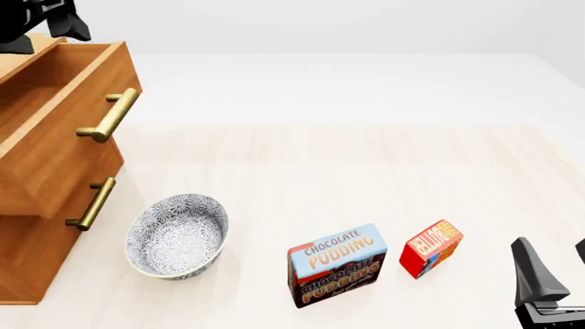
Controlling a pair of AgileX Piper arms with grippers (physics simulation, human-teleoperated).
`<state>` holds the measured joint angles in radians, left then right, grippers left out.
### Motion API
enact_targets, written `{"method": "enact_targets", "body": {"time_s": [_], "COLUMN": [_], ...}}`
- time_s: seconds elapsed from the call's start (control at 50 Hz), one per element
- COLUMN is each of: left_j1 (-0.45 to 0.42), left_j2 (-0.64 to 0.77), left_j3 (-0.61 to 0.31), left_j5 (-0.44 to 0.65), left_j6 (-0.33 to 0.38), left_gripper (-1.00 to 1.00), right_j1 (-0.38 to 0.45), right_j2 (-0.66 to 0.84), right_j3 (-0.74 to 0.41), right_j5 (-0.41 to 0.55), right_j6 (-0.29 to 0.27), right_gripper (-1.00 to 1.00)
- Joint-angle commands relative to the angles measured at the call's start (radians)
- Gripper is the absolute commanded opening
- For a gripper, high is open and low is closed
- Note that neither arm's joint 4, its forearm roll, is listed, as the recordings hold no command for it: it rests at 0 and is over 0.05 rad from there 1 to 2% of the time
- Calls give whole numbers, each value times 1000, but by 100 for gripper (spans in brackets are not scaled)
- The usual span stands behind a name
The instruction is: Put the butter at the back in the top drawer of the cabinet and close it.
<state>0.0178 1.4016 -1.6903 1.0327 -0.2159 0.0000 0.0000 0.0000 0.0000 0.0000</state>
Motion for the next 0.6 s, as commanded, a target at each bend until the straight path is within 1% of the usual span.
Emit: {"method": "enact_targets", "body": {"time_s": [0.02,0.08,0.12,0.24,0.6], "left_j1": [-4,17,8,6,-9], "left_j2": [30,26,31,40,47], "left_j3": [43,48,50,75,81], "left_j5": [-37,-46,-50,-64,-71], "left_j6": [-2,15,4,6,11], "left_gripper": [100,100,100,100,100], "right_j1": [0,0,0,0,0], "right_j2": [0,0,0,0,0], "right_j3": [0,0,0,0,0], "right_j5": [0,0,0,0,0], "right_j6": [0,0,0,0,0], "right_gripper": [100,100,100,100,100]}}
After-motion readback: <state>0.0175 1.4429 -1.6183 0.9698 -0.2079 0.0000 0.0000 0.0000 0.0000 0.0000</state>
